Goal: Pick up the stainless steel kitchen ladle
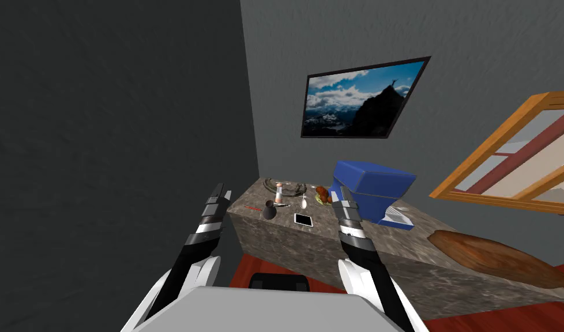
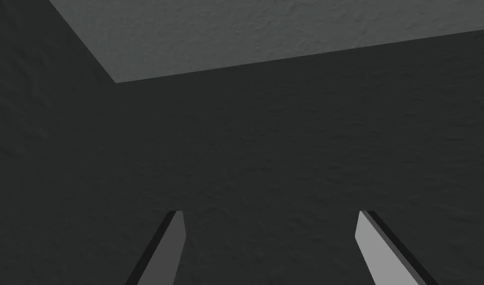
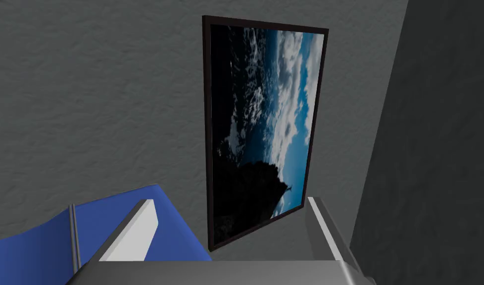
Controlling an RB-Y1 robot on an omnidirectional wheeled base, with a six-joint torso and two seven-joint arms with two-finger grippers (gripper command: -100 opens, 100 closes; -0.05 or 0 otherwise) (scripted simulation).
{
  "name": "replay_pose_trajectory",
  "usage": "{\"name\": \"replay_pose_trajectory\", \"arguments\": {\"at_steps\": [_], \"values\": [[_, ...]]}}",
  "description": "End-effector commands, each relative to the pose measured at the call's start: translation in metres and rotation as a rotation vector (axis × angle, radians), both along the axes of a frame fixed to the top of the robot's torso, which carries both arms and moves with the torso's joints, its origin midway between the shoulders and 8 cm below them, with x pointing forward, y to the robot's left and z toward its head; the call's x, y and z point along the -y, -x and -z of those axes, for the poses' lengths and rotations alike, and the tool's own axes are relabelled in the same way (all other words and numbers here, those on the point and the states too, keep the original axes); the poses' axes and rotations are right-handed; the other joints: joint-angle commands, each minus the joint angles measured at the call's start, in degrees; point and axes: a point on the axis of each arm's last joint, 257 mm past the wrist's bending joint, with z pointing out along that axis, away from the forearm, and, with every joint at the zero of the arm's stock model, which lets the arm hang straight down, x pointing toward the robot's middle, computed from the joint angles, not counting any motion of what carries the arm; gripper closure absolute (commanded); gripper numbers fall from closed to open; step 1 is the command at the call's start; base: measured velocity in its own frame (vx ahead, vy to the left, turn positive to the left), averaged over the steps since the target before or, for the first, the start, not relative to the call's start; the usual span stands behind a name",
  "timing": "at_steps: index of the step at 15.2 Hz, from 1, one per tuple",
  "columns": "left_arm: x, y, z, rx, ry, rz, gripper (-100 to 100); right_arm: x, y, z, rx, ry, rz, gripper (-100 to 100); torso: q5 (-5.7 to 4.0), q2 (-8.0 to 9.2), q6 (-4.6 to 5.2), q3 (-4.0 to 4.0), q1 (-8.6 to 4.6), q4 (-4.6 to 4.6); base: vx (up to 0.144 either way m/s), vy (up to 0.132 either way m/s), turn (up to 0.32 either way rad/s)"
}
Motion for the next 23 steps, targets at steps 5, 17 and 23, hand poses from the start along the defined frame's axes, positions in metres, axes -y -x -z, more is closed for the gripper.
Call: {"name": "replay_pose_trajectory", "arguments": {"at_steps": [5, 17, 23], "values": [[0.0, 0.0, 0.0, 0.0, 0.0, 0.0, 0, 0.008, -0.018, 0.015, -0.046, -0.052, -0.085, -100, -0.06, 0.1, -0.03, 0.06, -0.28, 0.02, -0.025, -0.048, 0.145], [0.0, 0.0, 0.0, 0.0, 0.0, 0.0, 0, 0.053, -0.067, 0.056, -0.141, -0.352, -0.215, -100, -0.07, 0.1, -0.02, 0.06, -0.32, 0.02, -0.035, -0.063, 0.157], [0.0, 0.0, 0.0, 0.0, 0.0, 0.0, 0, 0.072, -0.084, 0.069, -0.163, -0.494, -0.257, -100, -0.06, 0.08, -0.02, 0.04, -0.28, 0.02, -0.04, -0.059, 0.15]]}}
